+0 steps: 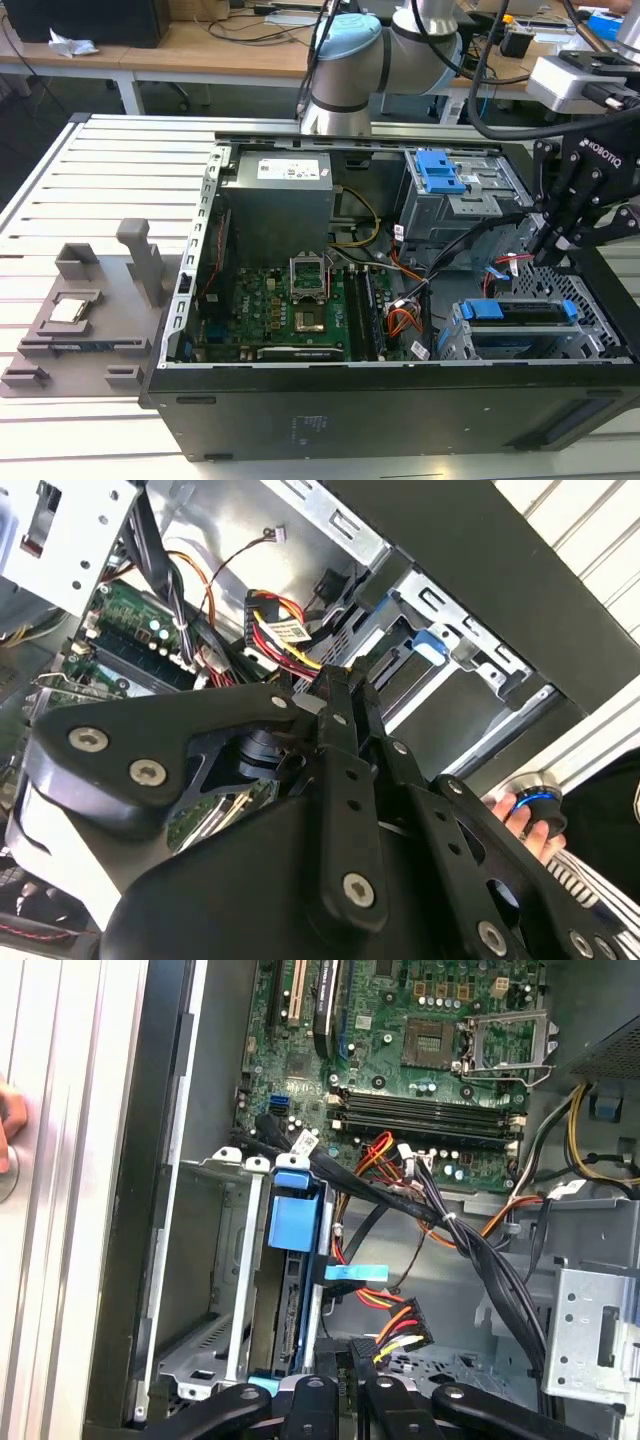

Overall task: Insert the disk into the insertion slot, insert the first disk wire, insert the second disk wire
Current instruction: 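Insert the first disk wire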

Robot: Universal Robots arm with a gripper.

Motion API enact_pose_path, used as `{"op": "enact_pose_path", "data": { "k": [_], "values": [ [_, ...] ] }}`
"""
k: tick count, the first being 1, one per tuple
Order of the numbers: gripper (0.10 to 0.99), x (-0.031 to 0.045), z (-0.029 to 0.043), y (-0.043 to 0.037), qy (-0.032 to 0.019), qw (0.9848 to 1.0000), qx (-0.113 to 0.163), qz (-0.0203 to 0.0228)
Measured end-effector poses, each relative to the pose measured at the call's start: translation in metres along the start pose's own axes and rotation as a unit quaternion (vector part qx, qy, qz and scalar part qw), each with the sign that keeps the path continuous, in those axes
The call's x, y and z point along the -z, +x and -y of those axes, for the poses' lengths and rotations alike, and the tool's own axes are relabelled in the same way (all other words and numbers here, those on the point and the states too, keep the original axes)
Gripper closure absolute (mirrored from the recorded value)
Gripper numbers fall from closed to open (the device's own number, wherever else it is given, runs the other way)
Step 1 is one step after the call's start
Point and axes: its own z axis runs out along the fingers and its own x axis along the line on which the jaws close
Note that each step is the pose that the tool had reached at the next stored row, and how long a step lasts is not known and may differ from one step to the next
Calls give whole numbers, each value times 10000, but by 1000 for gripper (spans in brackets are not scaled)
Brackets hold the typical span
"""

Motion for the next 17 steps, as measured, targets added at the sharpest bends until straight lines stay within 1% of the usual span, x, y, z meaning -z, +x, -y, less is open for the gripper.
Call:
{"op": "enact_pose_path", "data": {
  "k": [1, 2, 3, 10, 11, 14, 15, 17],
  "values": [
    [918, 0, 0, 0, 0, 10000, 0, 0],
    [918, -2, -1, 15, 0, 10000, -13, 11],
    [918, -9, -5, 42, 0, 10000, -31, 27],
    [918, -47, -17, 166, 1, 9999, -94, 87],
    [918, -59, -20, 196, 1, 9999, -110, 106],
    [918, -81, -26, 251, 2, 9998, -139, 140],
    [918, -88, -28, 267, 1, 9998, -155, 151],
    [918, -93, -29, 270, -5, 9996, -237, 156]
  ]
}}
